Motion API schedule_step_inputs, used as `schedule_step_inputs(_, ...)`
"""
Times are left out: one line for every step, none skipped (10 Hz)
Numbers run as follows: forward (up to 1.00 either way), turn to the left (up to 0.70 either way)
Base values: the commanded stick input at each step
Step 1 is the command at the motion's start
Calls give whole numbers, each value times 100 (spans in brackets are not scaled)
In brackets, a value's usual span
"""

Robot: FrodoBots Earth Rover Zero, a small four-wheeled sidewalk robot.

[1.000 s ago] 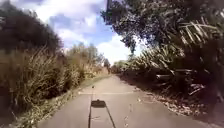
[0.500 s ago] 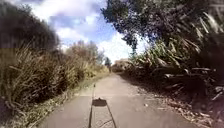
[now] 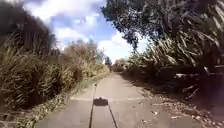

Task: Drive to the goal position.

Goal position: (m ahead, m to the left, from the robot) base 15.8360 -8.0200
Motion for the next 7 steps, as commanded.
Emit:
schedule_step_inputs(70,0)
schedule_step_inputs(70,0)
schedule_step_inputs(70,0)
schedule_step_inputs(70,0)
schedule_step_inputs(70,0)
schedule_step_inputs(70,0)
schedule_step_inputs(70,0)
